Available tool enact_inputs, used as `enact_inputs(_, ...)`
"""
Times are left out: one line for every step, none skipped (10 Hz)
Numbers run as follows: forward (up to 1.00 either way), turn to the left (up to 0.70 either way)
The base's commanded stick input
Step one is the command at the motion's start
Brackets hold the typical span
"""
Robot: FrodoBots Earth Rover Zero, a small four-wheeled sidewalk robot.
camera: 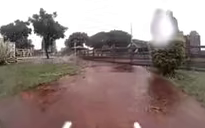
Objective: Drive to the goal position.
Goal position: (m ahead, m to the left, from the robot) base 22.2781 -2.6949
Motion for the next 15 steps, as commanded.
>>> enact_inputs(0.5,0.03)
enact_inputs(0.5,0.01)
enact_inputs(0.5,0.0)
enact_inputs(0.5,0.0)
enact_inputs(0.5,0.0)
enact_inputs(0.5,0.0)
enact_inputs(0.5,0.0)
enact_inputs(0.5,0.0)
enact_inputs(0.5,0.0)
enact_inputs(0.5,0.0)
enact_inputs(0.5,0.0)
enact_inputs(0.5,0.0)
enact_inputs(0.5,0.0)
enact_inputs(0.5,0.0)
enact_inputs(0.5,0.0)
